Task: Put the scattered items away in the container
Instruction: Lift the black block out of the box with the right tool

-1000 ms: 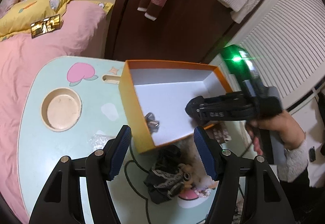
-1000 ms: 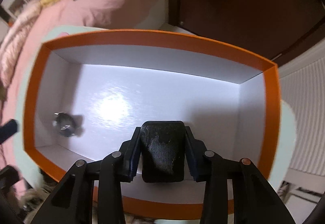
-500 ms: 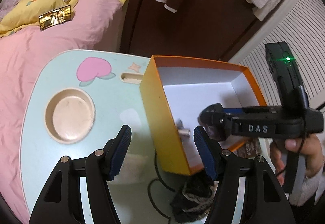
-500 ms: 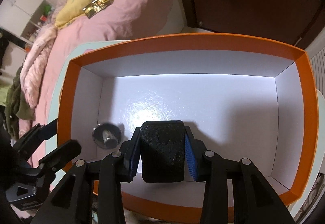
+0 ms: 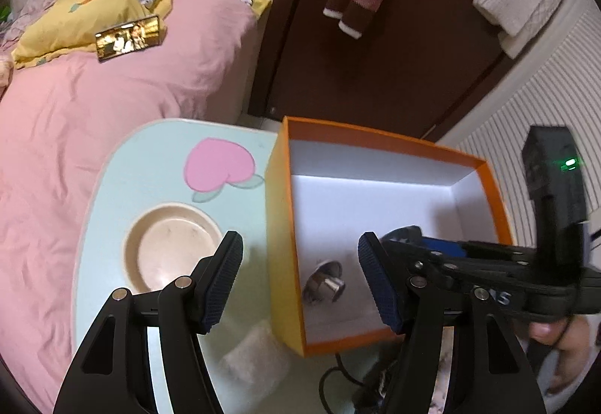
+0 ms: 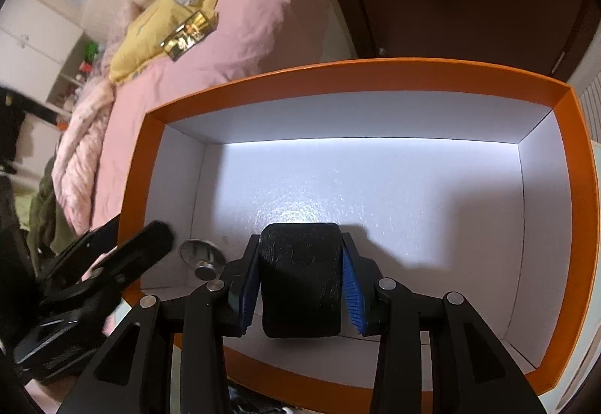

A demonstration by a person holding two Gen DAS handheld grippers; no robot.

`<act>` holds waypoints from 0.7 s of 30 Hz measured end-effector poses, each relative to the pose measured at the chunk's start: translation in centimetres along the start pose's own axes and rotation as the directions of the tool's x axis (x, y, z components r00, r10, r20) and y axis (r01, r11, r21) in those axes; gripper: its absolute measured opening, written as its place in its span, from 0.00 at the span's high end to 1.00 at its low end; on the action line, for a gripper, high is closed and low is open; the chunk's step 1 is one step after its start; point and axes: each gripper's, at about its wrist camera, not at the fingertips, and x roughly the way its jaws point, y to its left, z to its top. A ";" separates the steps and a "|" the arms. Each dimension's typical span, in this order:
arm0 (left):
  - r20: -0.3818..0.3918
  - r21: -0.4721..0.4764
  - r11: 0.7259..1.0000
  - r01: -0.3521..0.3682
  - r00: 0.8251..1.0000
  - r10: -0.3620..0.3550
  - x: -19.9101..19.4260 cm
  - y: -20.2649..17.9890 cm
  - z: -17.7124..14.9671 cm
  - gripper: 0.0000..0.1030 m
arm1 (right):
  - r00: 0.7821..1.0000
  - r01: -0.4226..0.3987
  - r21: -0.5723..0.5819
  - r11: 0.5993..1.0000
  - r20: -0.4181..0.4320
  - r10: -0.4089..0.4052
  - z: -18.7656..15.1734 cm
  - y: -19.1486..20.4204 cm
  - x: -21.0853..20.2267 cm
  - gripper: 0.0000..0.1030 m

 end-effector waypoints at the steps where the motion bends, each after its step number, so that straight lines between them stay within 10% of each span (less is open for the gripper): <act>1: 0.011 0.006 1.000 -0.005 1.000 0.005 -0.6 0.1 0.1 0.37 | 1.000 -0.012 0.011 1.000 0.013 0.012 0.0 -0.2 -0.3 0.63; 7: 0.070 0.112 0.994 -0.005 0.998 -0.003 -4.3 -1.2 1.4 0.41 | 0.988 -0.024 -0.008 1.000 0.152 0.025 0.2 0.0 -4.7 0.63; 11: -0.024 0.187 0.981 0.047 0.999 -0.043 -3.7 -3.4 2.2 0.68 | 0.978 -0.038 -0.037 0.999 0.204 0.045 -1.2 -0.3 -8.0 0.63; 21: -0.164 0.334 0.937 -0.106 0.972 0.169 1.7 -7.4 0.8 0.72 | 0.964 -0.105 0.023 0.994 0.247 0.096 -6.4 -3.2 -11.4 0.63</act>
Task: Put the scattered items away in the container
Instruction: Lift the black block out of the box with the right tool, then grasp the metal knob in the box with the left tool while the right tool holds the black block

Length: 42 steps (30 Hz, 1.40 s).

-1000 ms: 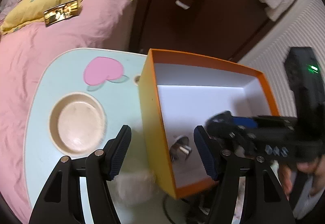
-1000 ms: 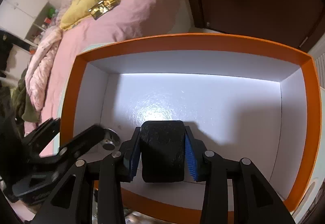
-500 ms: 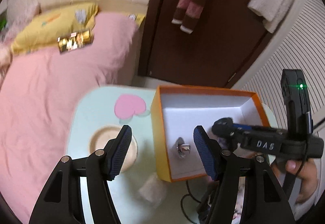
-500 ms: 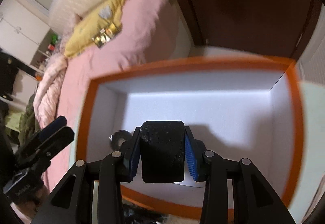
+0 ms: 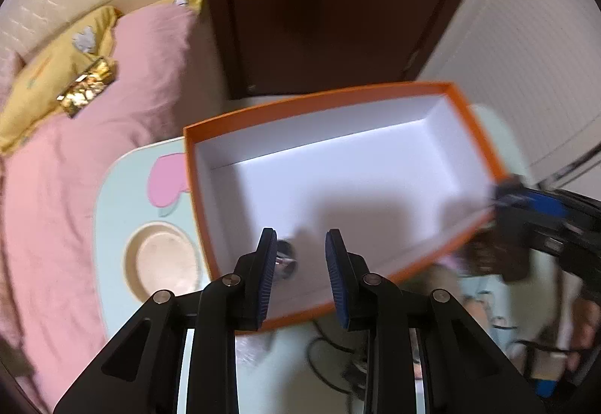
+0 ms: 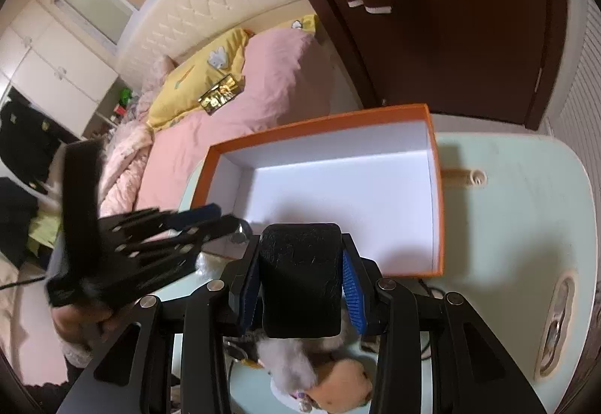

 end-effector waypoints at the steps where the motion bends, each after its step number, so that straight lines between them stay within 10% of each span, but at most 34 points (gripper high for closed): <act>1: -0.011 0.010 1.000 -0.029 1.000 0.029 0.4 -0.3 0.1 0.72 | 1.000 -0.008 0.006 1.000 -0.001 0.008 -0.1 -0.1 -0.1 0.63; 8: -0.103 0.039 0.996 -0.085 0.991 0.088 2.6 -1.5 1.1 0.50 | 0.999 -0.031 0.023 0.999 0.017 0.031 -0.6 -1.0 -0.8 0.63; 23: -0.139 0.044 0.998 -0.036 0.989 0.042 3.8 -2.2 1.5 0.51 | 0.997 -0.050 0.066 0.997 0.056 0.047 -0.8 -2.4 -1.2 0.63; 42: -0.106 -0.039 0.999 -0.023 0.994 0.019 2.6 0.5 2.3 0.98 | 0.998 -0.038 0.093 0.995 0.058 0.032 -1.4 -0.5 -0.4 0.63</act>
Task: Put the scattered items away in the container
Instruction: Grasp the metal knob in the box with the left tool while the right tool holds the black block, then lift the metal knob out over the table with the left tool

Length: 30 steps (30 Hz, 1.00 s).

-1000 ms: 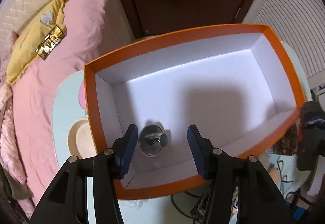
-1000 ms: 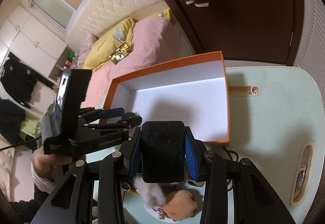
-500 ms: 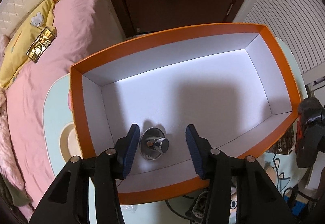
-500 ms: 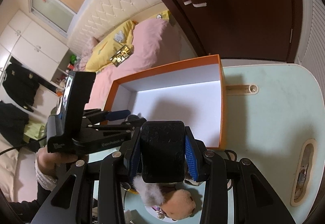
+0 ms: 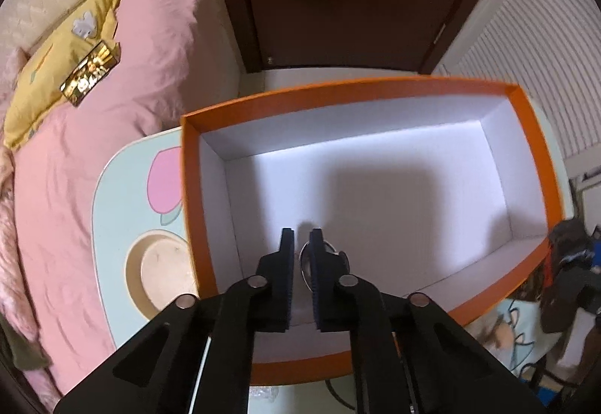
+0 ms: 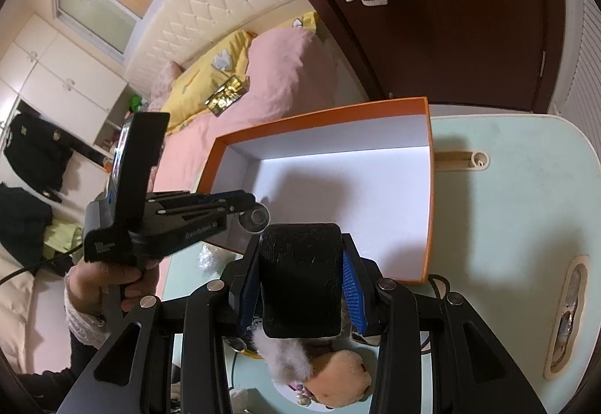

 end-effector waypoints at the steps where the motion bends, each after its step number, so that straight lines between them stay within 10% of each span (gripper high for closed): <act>1: 0.003 -0.010 1.000 0.015 1.000 -0.015 -0.2 0.3 0.1 1.00 | 1.000 -0.001 0.002 1.000 0.001 0.001 0.0 0.1 0.0 0.63; 10: 0.114 -0.048 0.964 0.263 0.960 -0.256 -4.4 1.1 1.2 1.00 | 1.000 0.000 0.016 1.000 0.009 0.000 -0.2 0.5 0.0 0.63; 13: 0.065 -0.004 0.981 0.192 0.979 -0.192 -4.6 0.4 1.3 0.97 | 1.000 -0.003 0.020 1.000 0.010 0.003 -0.2 0.4 0.1 0.62; 17: -0.035 0.010 0.995 0.097 0.995 -0.097 -2.9 -0.5 0.8 0.67 | 1.000 -0.011 0.031 0.999 0.014 0.010 -0.3 0.3 0.2 0.62; 26: -0.169 0.041 0.997 0.058 0.984 -0.050 0.9 -2.5 0.2 0.66 | 1.000 -0.020 0.031 0.999 0.017 0.020 -0.5 0.3 0.5 0.62; 30: -0.188 -0.001 0.988 0.152 0.971 -0.149 2.1 -2.2 -0.1 0.66 | 1.000 -0.018 0.004 1.000 0.005 0.018 -0.8 0.8 0.7 0.62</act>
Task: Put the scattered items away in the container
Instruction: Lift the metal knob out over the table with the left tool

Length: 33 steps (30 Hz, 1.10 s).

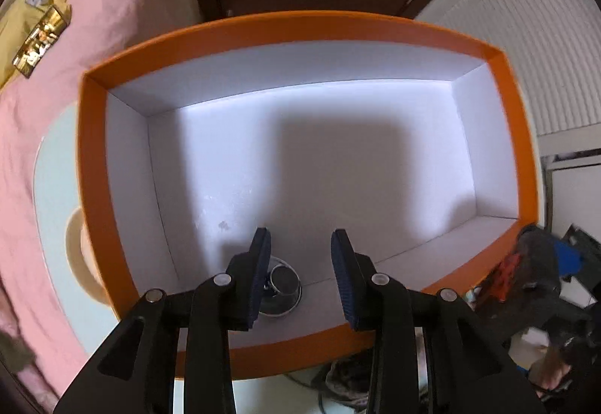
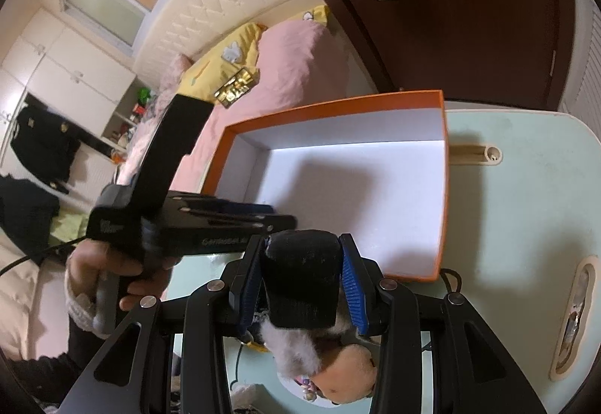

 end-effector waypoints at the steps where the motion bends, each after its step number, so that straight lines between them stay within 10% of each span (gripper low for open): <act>1: 0.005 -0.006 1.000 0.006 1.000 -0.006 -0.1 0.2 0.0 0.68 | 1.000 -0.002 -0.004 1.000 -0.006 0.002 -0.1 0.1 0.1 0.62; 3: 0.028 -0.015 1.000 -0.020 0.999 0.020 -0.2 0.6 -0.1 0.91 | 1.000 -0.002 -0.009 1.000 -0.018 0.002 -0.4 0.4 0.3 0.62; 6: 0.052 -0.031 0.999 -0.011 0.999 0.013 -0.2 1.5 -0.3 1.00 | 1.000 0.002 -0.015 1.000 -0.023 -0.002 -0.6 0.7 0.7 0.62; 16: 0.189 -0.050 0.996 0.081 0.980 -0.070 -2.4 1.7 -1.3 1.00 | 1.000 0.002 -0.011 1.000 -0.020 -0.002 -1.0 1.6 0.8 0.62; 25: 0.408 0.016 0.979 0.203 0.893 -0.192 -9.9 1.1 -4.2 1.00 | 1.000 0.017 -0.032 0.999 0.017 -0.016 -0.9 3.1 -0.3 0.62; 33: 0.457 0.026 0.969 0.246 0.859 -0.230 -10.9 1.3 -8.8 1.00 | 0.998 0.036 -0.051 0.998 0.044 -0.034 -1.9 4.6 -1.2 0.62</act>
